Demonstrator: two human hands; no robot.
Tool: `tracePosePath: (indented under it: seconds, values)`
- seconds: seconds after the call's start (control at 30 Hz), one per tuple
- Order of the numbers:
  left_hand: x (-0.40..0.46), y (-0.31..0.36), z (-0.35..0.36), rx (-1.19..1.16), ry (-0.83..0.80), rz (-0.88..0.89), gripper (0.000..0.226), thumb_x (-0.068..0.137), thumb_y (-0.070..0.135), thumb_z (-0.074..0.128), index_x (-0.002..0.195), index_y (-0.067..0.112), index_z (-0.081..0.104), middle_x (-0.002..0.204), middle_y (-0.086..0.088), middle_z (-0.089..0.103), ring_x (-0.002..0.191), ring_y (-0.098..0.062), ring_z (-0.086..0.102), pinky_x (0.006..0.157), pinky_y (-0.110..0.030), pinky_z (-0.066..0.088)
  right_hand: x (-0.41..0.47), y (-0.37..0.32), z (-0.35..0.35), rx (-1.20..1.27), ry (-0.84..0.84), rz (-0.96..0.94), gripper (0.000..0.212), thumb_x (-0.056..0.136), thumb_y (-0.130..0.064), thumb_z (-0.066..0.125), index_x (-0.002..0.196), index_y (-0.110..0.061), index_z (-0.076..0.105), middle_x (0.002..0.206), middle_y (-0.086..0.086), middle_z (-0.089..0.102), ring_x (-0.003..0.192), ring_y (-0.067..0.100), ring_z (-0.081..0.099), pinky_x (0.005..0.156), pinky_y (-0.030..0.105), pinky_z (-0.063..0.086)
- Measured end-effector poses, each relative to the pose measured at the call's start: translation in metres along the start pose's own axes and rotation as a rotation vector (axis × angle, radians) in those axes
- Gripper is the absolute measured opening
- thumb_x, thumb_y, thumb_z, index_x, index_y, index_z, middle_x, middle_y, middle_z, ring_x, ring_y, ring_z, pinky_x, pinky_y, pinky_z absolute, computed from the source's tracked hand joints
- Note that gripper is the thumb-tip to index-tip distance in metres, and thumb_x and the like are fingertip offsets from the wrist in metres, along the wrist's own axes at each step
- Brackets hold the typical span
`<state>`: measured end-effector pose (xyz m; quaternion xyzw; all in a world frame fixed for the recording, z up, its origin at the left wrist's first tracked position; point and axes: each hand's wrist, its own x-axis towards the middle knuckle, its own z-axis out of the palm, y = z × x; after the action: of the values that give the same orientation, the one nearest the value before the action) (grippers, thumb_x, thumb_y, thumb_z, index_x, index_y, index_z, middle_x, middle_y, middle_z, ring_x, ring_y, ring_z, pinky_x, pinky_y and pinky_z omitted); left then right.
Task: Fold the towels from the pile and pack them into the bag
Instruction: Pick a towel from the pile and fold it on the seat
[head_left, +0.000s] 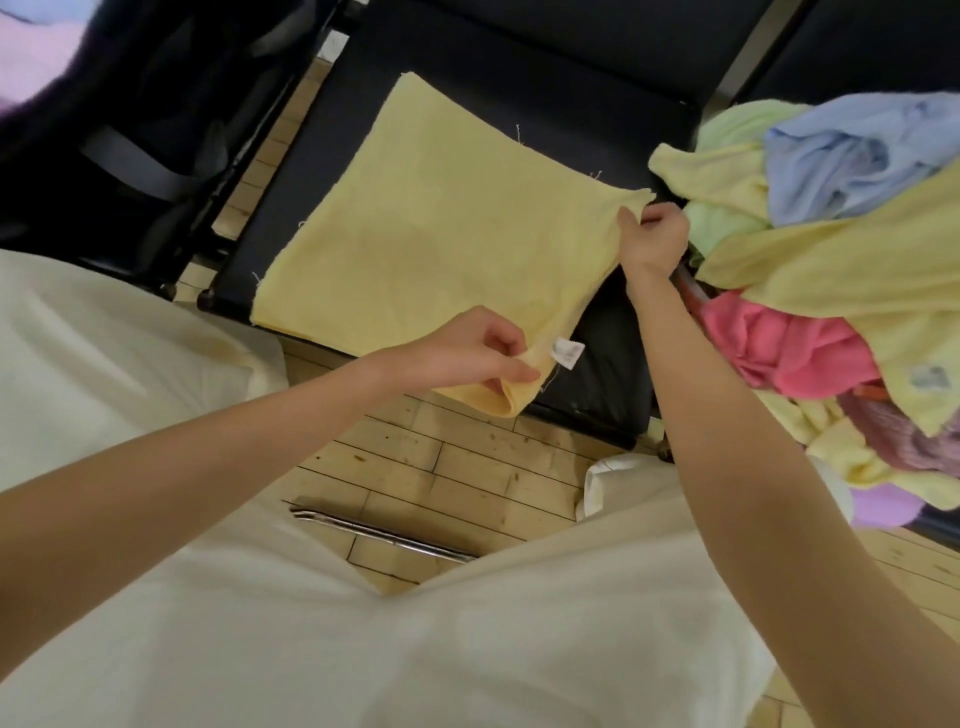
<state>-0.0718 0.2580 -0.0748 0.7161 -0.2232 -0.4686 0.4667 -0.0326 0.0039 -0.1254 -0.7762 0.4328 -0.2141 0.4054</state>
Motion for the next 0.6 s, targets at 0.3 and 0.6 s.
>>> tracePosePath:
  seconds: [0.3, 0.6]
  values:
    - [-0.047, -0.016, -0.075, -0.098, 0.142, -0.022, 0.027, 0.087, 0.016, 0.067, 0.083, -0.01, 0.061, 0.079, -0.016, 0.066, 0.078, -0.028, 0.071, 0.087, -0.045, 0.056, -0.026, -0.077, 0.074, 0.377, -0.141, 0.091, 0.012, 0.091, -0.014, 0.056, 0.089, -0.021, 0.046, 0.097, 0.012, 0.059, 0.075, 0.017, 0.056, 0.062, 0.027, 0.048]
    - [-0.095, -0.047, -0.157, -0.127, 0.499, -0.132, 0.015, 0.087, 0.018, 0.068, 0.081, 0.004, 0.069, 0.073, -0.004, 0.064, 0.063, -0.014, 0.067, 0.067, -0.024, 0.058, -0.067, -0.155, 0.192, 0.342, -0.138, -0.027, 0.008, 0.094, -0.008, 0.051, 0.095, -0.012, 0.044, 0.077, -0.006, 0.049, 0.068, 0.01, 0.051, 0.069, 0.029, 0.048]
